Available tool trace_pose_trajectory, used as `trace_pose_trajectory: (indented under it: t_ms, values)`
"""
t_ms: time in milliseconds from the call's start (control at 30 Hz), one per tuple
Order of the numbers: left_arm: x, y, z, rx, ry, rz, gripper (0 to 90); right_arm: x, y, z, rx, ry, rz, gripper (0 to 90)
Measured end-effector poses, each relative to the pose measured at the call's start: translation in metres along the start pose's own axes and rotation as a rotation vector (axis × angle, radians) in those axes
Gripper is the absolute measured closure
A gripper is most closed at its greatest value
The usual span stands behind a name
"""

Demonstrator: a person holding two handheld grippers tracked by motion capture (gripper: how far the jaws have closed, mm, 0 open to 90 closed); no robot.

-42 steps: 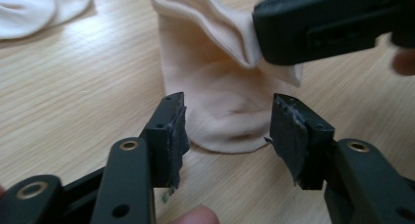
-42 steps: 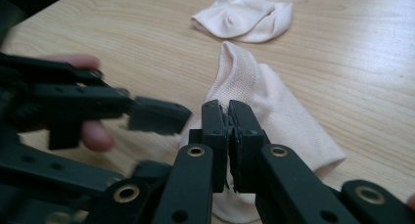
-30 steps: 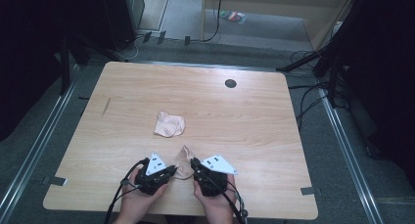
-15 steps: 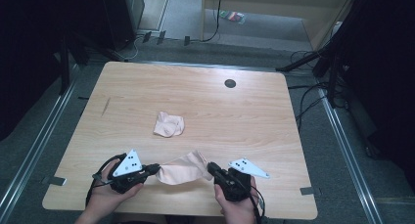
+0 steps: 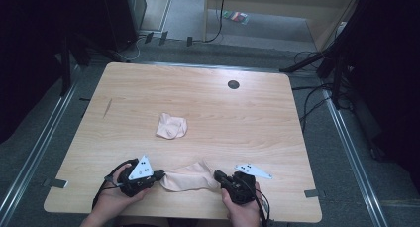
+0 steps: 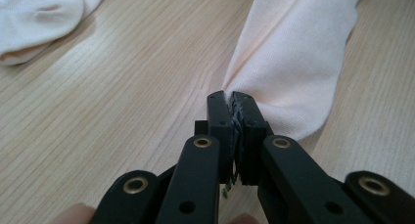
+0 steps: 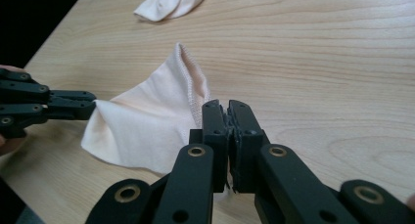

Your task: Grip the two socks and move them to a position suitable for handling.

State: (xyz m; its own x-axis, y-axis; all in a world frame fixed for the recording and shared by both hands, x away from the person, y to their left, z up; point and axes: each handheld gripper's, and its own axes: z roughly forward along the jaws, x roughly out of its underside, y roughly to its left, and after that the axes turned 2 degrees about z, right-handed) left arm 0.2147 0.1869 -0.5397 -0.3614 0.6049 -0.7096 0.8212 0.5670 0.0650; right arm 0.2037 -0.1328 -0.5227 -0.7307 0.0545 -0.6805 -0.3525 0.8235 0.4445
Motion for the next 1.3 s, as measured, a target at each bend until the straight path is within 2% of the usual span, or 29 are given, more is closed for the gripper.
trace_pose_trajectory:
  t_ms: [67,200,300,367,433,467,533,567,600,633,667,700,767,800,833,867,933,1000,1033,1067,1100,1167,1267,1300]
  values:
    - [0.000,0.000,0.001,-0.008,0.008,0.004,88.8,0.001,0.000,0.001,0.022,0.005,-0.020,88.4]
    - [0.001,0.002,0.000,-0.026,0.017,0.004,89.0,0.003,-0.001,0.004,0.050,0.026,-0.027,88.7]
    - [0.003,0.004,-0.001,-0.026,0.006,0.002,88.9,0.006,-0.004,0.008,0.038,0.048,0.000,88.5]
    - [0.004,0.003,0.000,-0.011,-0.009,0.022,88.4,0.007,-0.005,0.009,0.026,0.049,0.010,87.2]
    - [0.005,0.003,0.000,-0.081,-0.023,0.016,85.8,0.007,-0.004,0.009,0.039,0.043,0.010,80.6]
    - [0.005,0.004,-0.001,-0.102,-0.042,-0.002,80.9,0.006,-0.005,0.009,0.047,0.035,0.017,75.4]
    - [0.005,0.007,-0.005,-0.111,-0.086,-0.039,67.5,0.005,-0.008,0.008,0.038,0.036,0.032,60.2]
    - [0.005,0.009,-0.008,-0.103,-0.119,-0.066,65.1,0.003,-0.010,0.007,0.028,0.035,0.041,56.1]
    - [0.005,0.010,-0.010,-0.101,-0.136,-0.078,62.0,0.002,-0.011,0.006,0.026,0.023,0.044,56.0]
    - [0.005,0.010,-0.013,-0.097,-0.160,-0.102,63.0,0.001,-0.010,0.004,0.017,-0.004,0.021,59.3]
    - [0.004,0.011,-0.015,-0.083,-0.183,-0.122,63.0,0.001,-0.010,0.004,0.017,-0.004,0.021,59.3]
    - [0.003,0.009,-0.016,-0.075,-0.204,-0.138,64.3,0.001,-0.008,0.003,0.027,-0.022,-0.003,62.2]
    - [0.001,0.007,-0.017,-0.066,-0.208,-0.146,69.0,0.001,-0.002,0.001,0.050,-0.054,-0.081,66.9]
    - [0.000,0.005,-0.015,-0.059,-0.203,-0.150,70.9,0.001,0.002,0.002,0.058,-0.059,-0.118,68.2]
    - [-0.001,0.003,-0.012,-0.053,-0.187,-0.150,73.4,0.002,0.008,0.007,0.085,-0.061,-0.195,68.4]
    - [-0.002,0.001,-0.009,-0.047,-0.166,-0.146,73.4,0.002,0.008,0.007,0.085,-0.061,-0.195,68.4]
    - [-0.003,-0.004,-0.003,-0.036,-0.138,-0.131,76.1,0.003,0.011,0.014,0.121,-0.062,-0.264,69.0]
    - [-0.004,-0.009,0.001,-0.035,-0.114,-0.110,78.8,0.002,0.013,0.019,0.120,-0.064,-0.289,76.3]
    - [-0.004,-0.011,0.002,-0.028,-0.101,-0.094,80.4,0.002,0.014,0.021,0.098,-0.065,-0.296,80.6]
    - [-0.004,-0.013,0.002,-0.027,-0.088,-0.083,84.6,0.002,0.021,0.026,0.074,-0.043,-0.347,88.2]
    - [-0.004,-0.015,0.002,-0.029,-0.070,-0.072,84.6,0.002,0.021,0.026,0.074,-0.043,-0.347,88.2]
    - [-0.002,-0.016,0.003,-0.030,-0.041,-0.063,89.8,0.004,0.027,0.036,0.095,0.001,-0.401,90.0]
    - [0.003,-0.016,0.004,-0.011,-0.013,-0.079,90.0,0.006,0.021,0.050,0.095,0.079,-0.365,90.0]
    - [0.005,-0.015,0.004,-0.001,-0.015,-0.087,90.0,0.006,0.019,0.051,0.088,0.077,-0.353,90.0]
